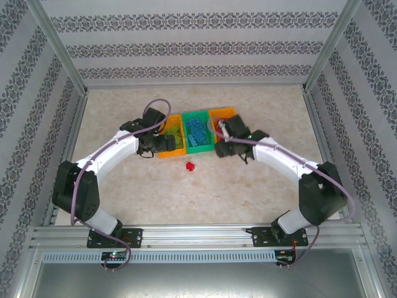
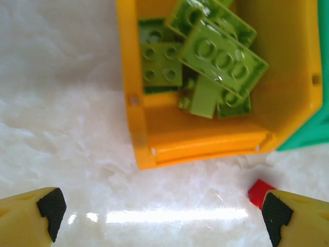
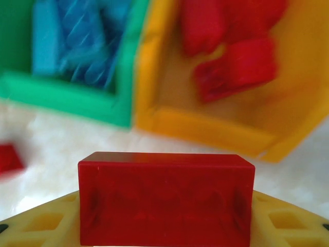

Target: Sort the legos into containers by color

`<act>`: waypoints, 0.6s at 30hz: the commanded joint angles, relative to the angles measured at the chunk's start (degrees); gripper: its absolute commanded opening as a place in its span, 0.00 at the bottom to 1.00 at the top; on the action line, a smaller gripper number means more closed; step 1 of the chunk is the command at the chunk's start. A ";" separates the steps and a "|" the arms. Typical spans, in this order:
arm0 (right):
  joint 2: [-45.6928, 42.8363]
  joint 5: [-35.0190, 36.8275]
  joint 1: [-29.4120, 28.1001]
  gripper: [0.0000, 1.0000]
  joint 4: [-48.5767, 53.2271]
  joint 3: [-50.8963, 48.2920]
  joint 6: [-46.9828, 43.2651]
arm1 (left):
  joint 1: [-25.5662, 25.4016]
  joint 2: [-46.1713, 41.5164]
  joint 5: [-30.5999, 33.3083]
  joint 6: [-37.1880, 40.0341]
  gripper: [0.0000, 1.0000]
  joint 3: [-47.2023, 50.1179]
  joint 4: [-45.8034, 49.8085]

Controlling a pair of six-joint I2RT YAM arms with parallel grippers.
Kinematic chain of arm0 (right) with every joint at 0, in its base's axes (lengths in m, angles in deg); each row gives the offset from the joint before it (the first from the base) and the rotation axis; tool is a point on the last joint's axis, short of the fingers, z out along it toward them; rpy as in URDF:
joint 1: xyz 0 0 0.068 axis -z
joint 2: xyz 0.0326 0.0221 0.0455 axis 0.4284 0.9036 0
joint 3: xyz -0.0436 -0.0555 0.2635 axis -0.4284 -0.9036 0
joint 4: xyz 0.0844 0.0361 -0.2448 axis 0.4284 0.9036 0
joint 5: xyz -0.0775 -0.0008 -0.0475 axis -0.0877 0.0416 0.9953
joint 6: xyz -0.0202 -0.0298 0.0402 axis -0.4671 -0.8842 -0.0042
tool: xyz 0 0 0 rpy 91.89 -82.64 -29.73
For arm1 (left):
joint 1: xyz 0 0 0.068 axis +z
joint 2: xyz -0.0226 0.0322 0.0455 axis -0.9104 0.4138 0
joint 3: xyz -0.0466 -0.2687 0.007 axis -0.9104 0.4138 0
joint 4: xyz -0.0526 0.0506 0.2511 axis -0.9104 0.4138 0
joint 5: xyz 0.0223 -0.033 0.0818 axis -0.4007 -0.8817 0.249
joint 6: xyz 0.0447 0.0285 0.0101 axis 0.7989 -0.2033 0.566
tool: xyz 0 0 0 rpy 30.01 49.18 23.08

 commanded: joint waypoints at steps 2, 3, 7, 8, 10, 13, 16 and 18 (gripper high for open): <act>8.08 -4.42 5.19 0.55 6.62 12.59 3.07 | -6.58 -1.91 -0.79 5.42 1.00 1.91 -4.12; 10.04 -5.25 6.03 0.55 7.10 15.01 3.60 | -8.42 -1.59 0.10 6.41 1.00 2.06 -4.24; 17.64 -7.66 8.84 0.55 9.22 23.29 6.31 | -13.43 1.55 2.21 8.60 1.00 1.20 -3.91; 19.68 -7.96 9.33 0.55 10.13 25.45 7.02 | -14.34 2.63 2.96 8.58 0.99 0.76 -3.62; 22.82 -8.59 10.22 0.56 11.40 28.80 8.33 | -15.37 4.65 3.31 8.50 1.00 0.01 -3.38; 26.04 -9.24 10.69 0.57 12.04 32.21 9.70 | -16.62 6.53 3.00 8.30 1.00 -0.37 -3.92; 28.23 -8.07 10.83 0.60 12.74 34.44 10.49 | -17.28 8.03 2.33 8.74 1.00 -0.75 -4.16; 29.62 -7.17 10.88 0.63 13.58 35.92 10.80 | -17.55 9.17 2.16 9.15 1.00 -1.16 -3.89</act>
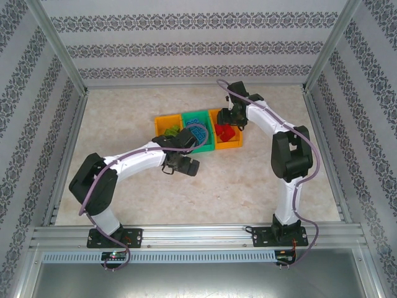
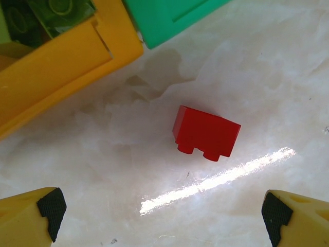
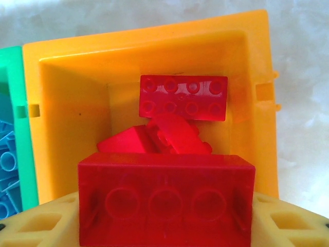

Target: Sort the legos into containers by color

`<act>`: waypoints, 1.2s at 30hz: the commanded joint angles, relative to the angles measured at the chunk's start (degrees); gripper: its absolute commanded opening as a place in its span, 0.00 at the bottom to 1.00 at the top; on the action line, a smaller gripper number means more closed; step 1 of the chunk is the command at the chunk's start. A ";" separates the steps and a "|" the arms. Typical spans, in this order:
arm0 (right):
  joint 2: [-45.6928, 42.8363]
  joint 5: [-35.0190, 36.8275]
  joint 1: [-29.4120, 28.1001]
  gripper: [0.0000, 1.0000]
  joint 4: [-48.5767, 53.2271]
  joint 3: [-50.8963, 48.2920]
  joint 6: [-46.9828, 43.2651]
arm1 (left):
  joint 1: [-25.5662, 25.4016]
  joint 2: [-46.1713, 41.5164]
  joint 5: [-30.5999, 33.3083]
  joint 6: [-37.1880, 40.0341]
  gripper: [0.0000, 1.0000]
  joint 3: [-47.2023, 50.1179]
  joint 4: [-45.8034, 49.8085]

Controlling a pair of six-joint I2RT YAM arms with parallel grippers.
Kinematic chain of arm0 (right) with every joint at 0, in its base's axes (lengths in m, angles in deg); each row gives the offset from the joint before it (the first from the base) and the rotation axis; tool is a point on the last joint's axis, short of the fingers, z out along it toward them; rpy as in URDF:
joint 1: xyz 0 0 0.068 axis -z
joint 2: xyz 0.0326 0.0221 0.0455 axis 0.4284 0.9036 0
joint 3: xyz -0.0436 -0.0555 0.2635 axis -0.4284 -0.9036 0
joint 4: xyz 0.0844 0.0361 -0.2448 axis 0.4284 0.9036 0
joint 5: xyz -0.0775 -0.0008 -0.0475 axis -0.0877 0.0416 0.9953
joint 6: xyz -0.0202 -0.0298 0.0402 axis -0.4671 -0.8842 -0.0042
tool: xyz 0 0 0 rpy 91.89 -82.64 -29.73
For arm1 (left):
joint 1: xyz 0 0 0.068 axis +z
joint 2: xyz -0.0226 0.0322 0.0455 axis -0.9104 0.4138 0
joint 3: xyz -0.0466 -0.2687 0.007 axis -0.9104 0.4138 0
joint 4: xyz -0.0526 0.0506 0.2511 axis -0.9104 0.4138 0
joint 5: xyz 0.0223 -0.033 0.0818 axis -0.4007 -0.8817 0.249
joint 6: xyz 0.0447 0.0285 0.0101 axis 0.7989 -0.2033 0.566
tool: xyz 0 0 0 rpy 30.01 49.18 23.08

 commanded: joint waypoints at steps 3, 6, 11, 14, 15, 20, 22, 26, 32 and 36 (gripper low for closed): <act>2.64 0.40 0.23 0.68 4.06 4.63 2.04 | -1.30 2.01 -0.06 2.38 1.00 -2.14 -1.16; 2.22 0.21 0.20 0.72 3.89 4.50 2.33 | -1.37 2.94 -1.02 2.80 1.00 -2.27 -2.16; -0.91 -0.89 0.20 0.80 2.78 2.45 3.08 | -1.37 5.57 -1.79 3.37 0.99 -4.07 -2.31; -3.66 -0.80 0.20 0.82 2.14 0.52 3.19 | -1.39 7.14 -1.81 3.74 0.95 -5.25 -2.37; -4.81 -0.74 0.18 0.82 2.03 -0.43 3.15 | -1.45 7.61 -1.88 4.02 0.92 -5.53 -2.43; -11.39 -0.07 0.79 0.85 -0.05 -7.40 3.77 | -1.47 9.81 -1.73 5.46 0.86 -6.76 -2.30; -14.44 0.01 1.41 0.85 -1.01 -10.69 4.33 | -1.45 10.61 -1.57 6.17 0.85 -7.18 -2.08; -20.67 0.25 3.24 0.86 -2.45 -17.27 5.18 | -1.39 12.00 -1.59 7.31 0.77 -8.09 -2.21; -29.97 1.46 6.28 0.90 -4.40 -27.95 5.61 | -1.47 13.66 -2.51 8.33 0.57 -9.43 -2.37; -34.31 0.88 9.39 0.91 -4.49 -33.35 5.64 | -1.45 14.09 -3.59 8.45 0.42 -9.71 -2.37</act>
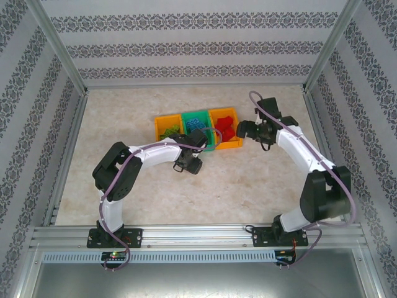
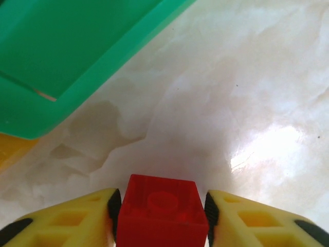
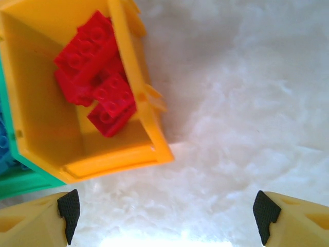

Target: Sort the legos into containers by color

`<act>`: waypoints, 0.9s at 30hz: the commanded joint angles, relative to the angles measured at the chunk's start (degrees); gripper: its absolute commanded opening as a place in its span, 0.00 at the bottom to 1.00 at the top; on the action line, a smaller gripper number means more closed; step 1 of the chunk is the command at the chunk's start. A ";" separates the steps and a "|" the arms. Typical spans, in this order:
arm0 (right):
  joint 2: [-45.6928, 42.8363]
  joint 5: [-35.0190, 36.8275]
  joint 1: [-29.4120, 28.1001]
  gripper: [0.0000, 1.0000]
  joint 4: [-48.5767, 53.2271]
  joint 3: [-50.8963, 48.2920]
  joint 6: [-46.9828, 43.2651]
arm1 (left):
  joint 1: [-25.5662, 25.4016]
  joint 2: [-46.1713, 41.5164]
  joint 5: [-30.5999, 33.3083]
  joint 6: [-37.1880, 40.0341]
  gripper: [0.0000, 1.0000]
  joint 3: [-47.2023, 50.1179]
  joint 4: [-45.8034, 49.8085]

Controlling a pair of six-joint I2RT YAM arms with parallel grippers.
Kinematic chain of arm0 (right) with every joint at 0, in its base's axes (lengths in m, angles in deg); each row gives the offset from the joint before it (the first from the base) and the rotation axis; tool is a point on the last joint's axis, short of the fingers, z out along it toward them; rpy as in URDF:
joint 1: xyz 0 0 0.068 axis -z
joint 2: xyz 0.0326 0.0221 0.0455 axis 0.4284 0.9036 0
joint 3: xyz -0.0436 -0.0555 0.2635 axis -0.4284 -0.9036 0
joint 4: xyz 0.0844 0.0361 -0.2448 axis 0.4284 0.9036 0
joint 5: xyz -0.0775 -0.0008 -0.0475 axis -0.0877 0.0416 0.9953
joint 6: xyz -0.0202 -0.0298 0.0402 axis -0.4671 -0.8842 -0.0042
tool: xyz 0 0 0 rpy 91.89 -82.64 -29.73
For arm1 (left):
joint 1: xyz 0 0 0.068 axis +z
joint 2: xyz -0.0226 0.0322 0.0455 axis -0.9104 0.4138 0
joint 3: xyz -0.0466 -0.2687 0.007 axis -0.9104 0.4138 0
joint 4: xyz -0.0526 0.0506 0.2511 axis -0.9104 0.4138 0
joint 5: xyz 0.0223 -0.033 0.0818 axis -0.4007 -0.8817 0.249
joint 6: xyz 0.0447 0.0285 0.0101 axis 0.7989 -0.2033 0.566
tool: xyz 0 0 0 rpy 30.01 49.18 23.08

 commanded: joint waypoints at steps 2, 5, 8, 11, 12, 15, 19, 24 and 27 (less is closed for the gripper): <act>-4.18 0.27 3.09 0.90 -0.94 -4.72 0.89 | -0.70 0.76 -1.96 0.72 0.38 -1.59 -0.58; -5.73 -0.12 4.32 0.91 -0.88 -6.64 0.73 | -0.76 0.50 -3.17 0.20 0.33 -1.60 -0.76; -6.79 -0.14 4.77 0.91 -0.87 -7.81 0.81 | -0.80 -0.19 -4.40 -0.33 0.30 -2.59 -0.51; -7.65 -0.44 4.83 0.91 -1.38 -9.38 1.40 | -0.84 -0.96 -5.07 -0.53 0.29 -5.70 0.52; -8.08 -0.78 4.79 0.91 -1.78 -10.19 1.66 | -0.84 -1.17 -5.21 -0.52 0.29 -7.26 0.82; -8.95 -1.65 4.74 0.91 -3.00 -12.90 2.50 | -0.84 -0.62 -5.28 -0.52 0.30 -13.75 1.94; -10.51 -2.90 4.54 0.91 -4.44 -16.81 3.44 | -0.84 4.31 -7.33 -0.21 0.30 -26.52 4.95; -13.44 -3.45 4.31 0.92 -5.27 -21.05 4.41 | -0.16 16.08 -9.34 -1.10 0.30 -45.03 10.81; -15.49 -3.57 4.28 0.92 -5.25 -22.66 4.66 | 1.03 22.13 -10.71 -3.22 0.29 -52.60 13.82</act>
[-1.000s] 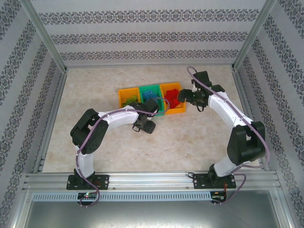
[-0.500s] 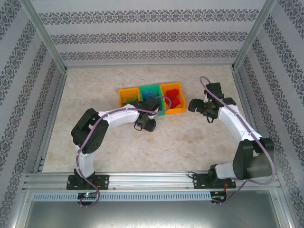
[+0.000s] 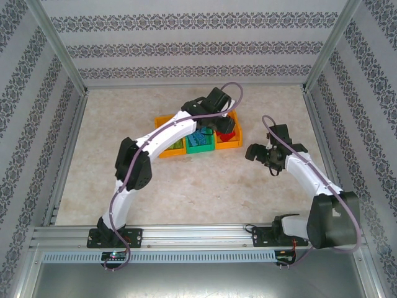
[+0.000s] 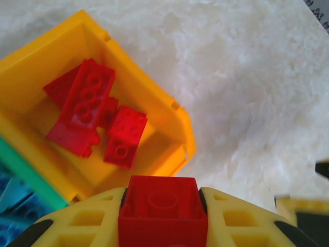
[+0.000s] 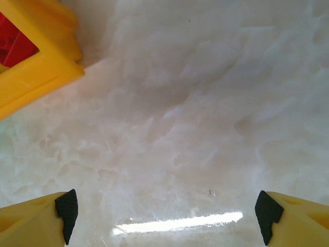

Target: Sort the legos into containers by color

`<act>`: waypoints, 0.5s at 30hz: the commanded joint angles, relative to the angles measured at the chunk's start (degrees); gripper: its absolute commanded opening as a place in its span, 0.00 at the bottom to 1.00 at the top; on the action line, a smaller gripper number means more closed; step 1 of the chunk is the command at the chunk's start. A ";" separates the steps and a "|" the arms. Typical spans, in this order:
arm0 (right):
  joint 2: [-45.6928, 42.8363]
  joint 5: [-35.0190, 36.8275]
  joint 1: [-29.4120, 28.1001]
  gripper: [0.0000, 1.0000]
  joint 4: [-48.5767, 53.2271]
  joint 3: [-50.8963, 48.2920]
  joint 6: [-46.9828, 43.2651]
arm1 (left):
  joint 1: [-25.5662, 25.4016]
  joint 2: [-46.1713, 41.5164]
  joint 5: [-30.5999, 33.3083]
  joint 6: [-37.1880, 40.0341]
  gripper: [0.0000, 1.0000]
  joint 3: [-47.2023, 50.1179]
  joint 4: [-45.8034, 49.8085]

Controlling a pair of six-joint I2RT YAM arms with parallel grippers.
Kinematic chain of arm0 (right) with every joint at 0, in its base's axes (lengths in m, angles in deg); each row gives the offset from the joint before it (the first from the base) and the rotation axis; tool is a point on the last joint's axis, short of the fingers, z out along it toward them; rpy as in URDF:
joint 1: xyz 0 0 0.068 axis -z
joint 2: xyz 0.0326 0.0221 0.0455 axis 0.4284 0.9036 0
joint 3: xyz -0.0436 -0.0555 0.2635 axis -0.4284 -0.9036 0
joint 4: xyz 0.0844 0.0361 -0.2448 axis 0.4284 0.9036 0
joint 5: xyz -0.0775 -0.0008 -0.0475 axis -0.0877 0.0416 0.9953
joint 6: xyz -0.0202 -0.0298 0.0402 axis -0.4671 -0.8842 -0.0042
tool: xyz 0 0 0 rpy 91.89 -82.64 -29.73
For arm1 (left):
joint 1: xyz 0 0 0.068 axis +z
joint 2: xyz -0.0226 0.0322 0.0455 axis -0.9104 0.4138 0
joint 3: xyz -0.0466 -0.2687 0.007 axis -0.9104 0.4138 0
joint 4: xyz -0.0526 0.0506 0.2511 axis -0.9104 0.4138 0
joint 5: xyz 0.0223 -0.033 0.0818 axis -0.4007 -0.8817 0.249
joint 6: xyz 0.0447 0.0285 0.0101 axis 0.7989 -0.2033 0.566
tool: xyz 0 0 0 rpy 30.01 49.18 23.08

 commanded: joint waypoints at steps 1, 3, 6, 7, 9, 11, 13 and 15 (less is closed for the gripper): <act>-2.95 -1.24 -0.26 0.92 -0.81 -1.48 1.02 | 1.14 6.32 -2.30 -3.03 0.29 -5.27 8.07; -3.95 -1.02 -0.28 0.93 -0.38 -1.84 0.51 | 1.67 7.62 -2.06 -3.88 0.29 -5.89 7.76; -4.86 -0.80 -0.28 0.93 0.00 -2.28 0.25 | 2.30 8.44 -2.08 -4.38 0.31 -5.96 7.22; -4.85 -0.86 -0.28 0.93 0.01 -2.35 0.13 | 2.38 8.70 -2.02 -4.29 0.32 -5.88 7.20; -4.67 -0.99 -0.28 0.93 -0.10 -2.44 0.22 | 2.56 8.99 -1.31 -4.15 0.35 -5.95 7.13; -4.38 -1.12 -0.28 0.93 -0.25 -2.48 0.26 | 2.61 9.11 -0.80 -3.59 0.38 -5.87 7.14; -4.12 -1.18 -0.26 0.93 -0.18 -2.39 0.24 | 2.67 9.17 0.22 -3.03 0.40 -5.83 7.24; -4.19 -1.32 -0.28 0.93 -0.10 -2.29 0.14 | 2.78 9.17 0.75 -2.90 0.42 -5.87 7.37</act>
